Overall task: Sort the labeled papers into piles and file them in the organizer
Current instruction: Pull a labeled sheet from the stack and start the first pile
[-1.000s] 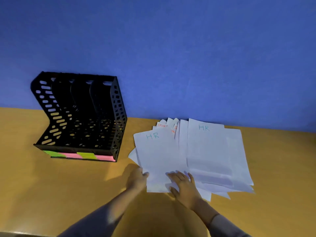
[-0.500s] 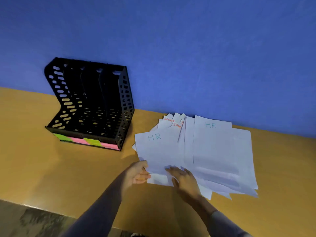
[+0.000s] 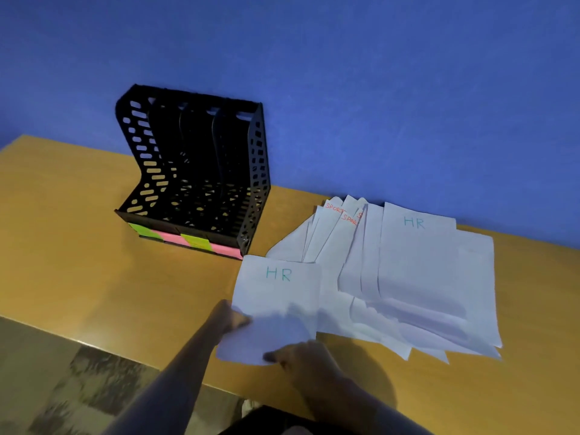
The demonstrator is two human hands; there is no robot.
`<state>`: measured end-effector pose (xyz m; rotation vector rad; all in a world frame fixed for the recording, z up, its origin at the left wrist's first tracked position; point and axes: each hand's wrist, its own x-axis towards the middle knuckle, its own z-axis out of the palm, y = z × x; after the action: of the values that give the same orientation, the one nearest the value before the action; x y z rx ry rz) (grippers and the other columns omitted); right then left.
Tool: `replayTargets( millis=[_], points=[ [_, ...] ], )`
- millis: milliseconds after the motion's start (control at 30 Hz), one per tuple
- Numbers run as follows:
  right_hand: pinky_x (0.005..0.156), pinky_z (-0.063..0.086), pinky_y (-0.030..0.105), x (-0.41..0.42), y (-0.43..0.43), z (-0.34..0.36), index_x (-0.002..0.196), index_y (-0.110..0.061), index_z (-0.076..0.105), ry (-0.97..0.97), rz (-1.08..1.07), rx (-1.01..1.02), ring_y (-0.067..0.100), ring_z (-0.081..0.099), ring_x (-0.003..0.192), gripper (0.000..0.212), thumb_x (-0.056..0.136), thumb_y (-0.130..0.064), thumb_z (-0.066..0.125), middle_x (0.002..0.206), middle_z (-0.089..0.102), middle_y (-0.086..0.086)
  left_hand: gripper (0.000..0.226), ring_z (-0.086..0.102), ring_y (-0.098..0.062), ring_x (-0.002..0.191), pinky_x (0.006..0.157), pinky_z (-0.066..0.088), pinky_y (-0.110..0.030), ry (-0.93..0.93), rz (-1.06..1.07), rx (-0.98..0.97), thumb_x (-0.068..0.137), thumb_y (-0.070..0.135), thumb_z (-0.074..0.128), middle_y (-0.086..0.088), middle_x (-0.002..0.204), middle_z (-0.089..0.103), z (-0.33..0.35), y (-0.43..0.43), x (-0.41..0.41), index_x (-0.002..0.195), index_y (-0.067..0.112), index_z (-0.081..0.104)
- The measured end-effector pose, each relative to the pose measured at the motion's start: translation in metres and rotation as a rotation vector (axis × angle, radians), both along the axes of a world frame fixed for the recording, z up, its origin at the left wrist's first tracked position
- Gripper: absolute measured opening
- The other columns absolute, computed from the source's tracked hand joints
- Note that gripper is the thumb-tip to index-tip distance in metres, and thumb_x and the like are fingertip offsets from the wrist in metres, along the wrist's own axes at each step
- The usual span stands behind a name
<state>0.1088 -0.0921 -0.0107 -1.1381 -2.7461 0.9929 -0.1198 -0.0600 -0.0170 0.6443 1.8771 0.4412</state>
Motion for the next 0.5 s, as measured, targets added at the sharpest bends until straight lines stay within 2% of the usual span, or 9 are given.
replayTargets(
  millis=[100,167,233,333,500],
  points=[
    [0.098,0.049,0.032,-0.017,-0.002,0.008,0.133,-0.037,0.055,0.001,0.058,-0.066,0.018,0.063,0.113,0.042,0.094,-0.049,0.047,0.129,0.065,-0.005,0.019,0.064,-0.041,0.095,0.067,0.038,-0.035,0.152,-0.093,-0.033,0.081,0.007,0.071,-0.028,0.090,0.064,-0.009,-0.018,-0.024,0.088,-0.010,0.065],
    [0.101,0.045,0.029,-0.020,-0.002,0.009,0.135,-0.040,0.050,0.021,0.035,-0.131,0.013,0.060,0.118,0.049,0.091,-0.061,0.045,0.133,0.062,-0.011,0.032,0.066,-0.042,0.087,0.066,0.044,-0.043,0.197,-0.052,-0.052,0.078,0.007,0.073,-0.033,0.089,0.065,-0.014,-0.028,-0.043,0.098,-0.017,0.064],
    [0.102,0.045,0.028,-0.023,0.003,0.008,0.135,-0.039,0.050,0.036,-0.033,-0.156,0.013,0.060,0.118,0.047,0.093,-0.057,0.047,0.134,0.061,-0.012,0.039,0.067,-0.037,0.083,0.068,0.048,-0.041,0.259,0.006,-0.077,0.077,0.013,0.076,-0.026,0.092,0.068,-0.016,-0.036,-0.062,0.105,-0.012,0.065],
    [0.099,0.050,0.029,-0.026,0.011,0.006,0.131,-0.034,0.057,0.052,-0.094,-0.126,0.015,0.063,0.115,0.037,0.096,-0.041,0.051,0.129,0.065,-0.010,0.037,0.067,-0.034,0.082,0.057,0.043,-0.029,0.305,0.079,-0.078,0.076,0.016,0.077,-0.022,0.093,0.070,-0.017,-0.046,-0.093,0.105,-0.006,0.067],
    [0.094,0.039,0.015,-0.025,0.016,0.004,0.133,-0.032,0.056,0.016,-0.146,-0.070,0.011,0.060,0.119,0.038,0.097,-0.040,0.050,0.135,0.060,-0.013,0.044,0.065,-0.037,0.092,0.069,0.045,-0.034,0.372,0.150,-0.109,0.077,0.018,0.077,-0.025,0.104,0.068,-0.020,-0.050,-0.148,0.111,-0.007,0.065]
  ],
)
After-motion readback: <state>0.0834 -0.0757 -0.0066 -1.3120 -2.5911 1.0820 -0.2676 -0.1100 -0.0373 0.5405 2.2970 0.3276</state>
